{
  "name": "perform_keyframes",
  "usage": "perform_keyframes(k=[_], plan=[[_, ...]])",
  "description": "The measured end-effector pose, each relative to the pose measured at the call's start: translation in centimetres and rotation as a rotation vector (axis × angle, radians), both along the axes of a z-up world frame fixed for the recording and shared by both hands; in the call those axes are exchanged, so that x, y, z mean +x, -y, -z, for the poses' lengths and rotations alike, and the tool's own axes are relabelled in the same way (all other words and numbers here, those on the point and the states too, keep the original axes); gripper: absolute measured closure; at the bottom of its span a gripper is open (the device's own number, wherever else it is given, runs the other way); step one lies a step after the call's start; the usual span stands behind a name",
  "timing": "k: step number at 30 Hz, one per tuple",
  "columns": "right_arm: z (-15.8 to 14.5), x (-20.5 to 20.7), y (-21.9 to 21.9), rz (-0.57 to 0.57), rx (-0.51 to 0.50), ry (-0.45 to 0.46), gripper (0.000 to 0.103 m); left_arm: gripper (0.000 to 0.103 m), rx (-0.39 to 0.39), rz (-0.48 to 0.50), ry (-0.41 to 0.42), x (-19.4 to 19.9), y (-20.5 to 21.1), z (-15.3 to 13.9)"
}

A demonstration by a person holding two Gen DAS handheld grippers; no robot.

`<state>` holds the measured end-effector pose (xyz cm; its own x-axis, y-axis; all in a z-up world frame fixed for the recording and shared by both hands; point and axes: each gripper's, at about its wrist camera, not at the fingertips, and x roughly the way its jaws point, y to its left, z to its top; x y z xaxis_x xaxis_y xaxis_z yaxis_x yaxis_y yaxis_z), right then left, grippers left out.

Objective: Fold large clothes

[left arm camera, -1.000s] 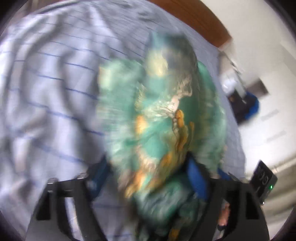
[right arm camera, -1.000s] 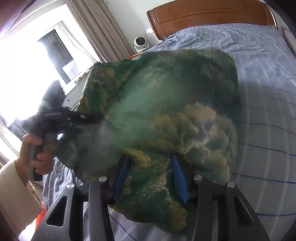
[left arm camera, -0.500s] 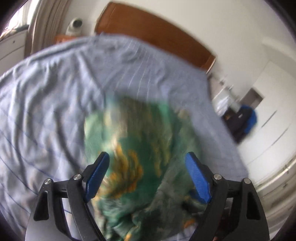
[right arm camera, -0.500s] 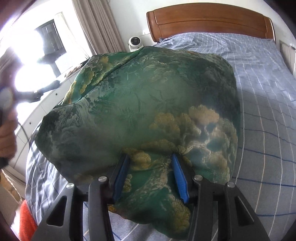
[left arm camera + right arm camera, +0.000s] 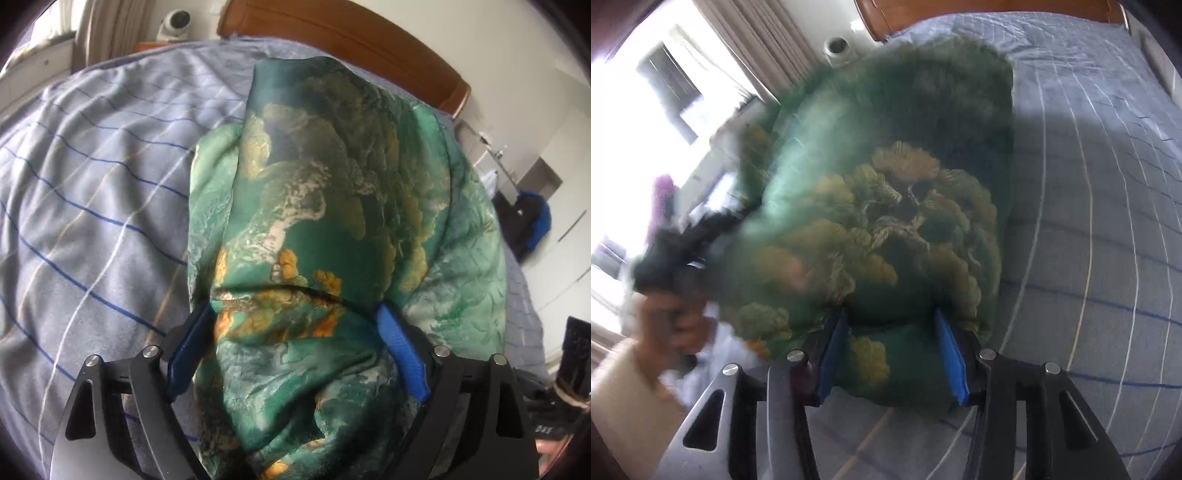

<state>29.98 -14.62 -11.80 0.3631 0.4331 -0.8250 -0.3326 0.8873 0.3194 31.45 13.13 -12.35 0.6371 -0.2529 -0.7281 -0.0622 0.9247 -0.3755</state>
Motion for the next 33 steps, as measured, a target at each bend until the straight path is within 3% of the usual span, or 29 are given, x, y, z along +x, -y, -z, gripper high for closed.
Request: perform_keyframes(k=[4,7,10,12,17,19,22,24,25,27,29,31,32,33], plan=[[0.0,-0.2,-0.7,0.02,-0.031,0.032,0.054,0.011,-0.003,-0.005,-0.027,0.3,0.0,-0.3],[-1.1,-0.9,-1.0,0.003,-0.055,0.032,0.051,0.009,-0.021,0.019,-0.072,0.5,-0.6,-2.8],[-4.4,-0.7,0.3,0.006,-0.026,0.033,0.05,0.009,-0.019,0.057,-0.107,0.7,-1.7,-6.1],[-7.5,0.2,1.1,0.032,-0.019,0.095,0.05,0.009,0.007,0.086,-0.122,1.1,-1.9,-7.7],[-12.0,5.1,-0.7,0.044,-0.033,0.196,0.05,0.007,0.021,0.055,0.01,3.2,-1.9,-11.7],[-12.1,7.6,-2.6,0.035,-0.009,0.219,0.05,0.006,0.009,0.007,0.019,4.6,-1.9,-10.7],[-8.6,11.2,-5.1,0.033,0.028,0.109,0.05,0.006,-0.01,-0.07,-0.114,6.5,-2.0,-5.0],[-4.7,12.4,-6.3,0.055,-0.029,0.041,0.049,0.006,-0.086,-0.055,-0.225,7.3,-2.5,-0.2],[-3.1,12.4,-6.7,0.065,-0.058,0.037,0.049,0.005,-0.165,-0.057,-0.246,7.1,-3.1,1.8],[-2.3,11.9,-7.2,0.061,-0.086,0.074,0.049,0.005,-0.248,-0.08,-0.221,6.3,-4.1,2.2],[-2.6,11.4,-7.2,0.06,-0.077,0.093,0.049,0.005,-0.206,-0.083,-0.183,5.4,-4.0,0.7],[-3.5,10.9,-6.7,0.042,-0.071,0.118,0.048,0.004,-0.092,-0.084,-0.127,4.2,-3.2,-1.8],[-4.4,10.5,-6.6,0.037,-0.076,0.141,0.044,0.004,-0.023,-0.086,-0.09,3.4,-2.7,-3.3],[-5.3,9.6,-6.3,0.034,-0.082,0.173,0.032,0.004,0.036,-0.09,-0.061,2.6,-2.2,-4.4]])
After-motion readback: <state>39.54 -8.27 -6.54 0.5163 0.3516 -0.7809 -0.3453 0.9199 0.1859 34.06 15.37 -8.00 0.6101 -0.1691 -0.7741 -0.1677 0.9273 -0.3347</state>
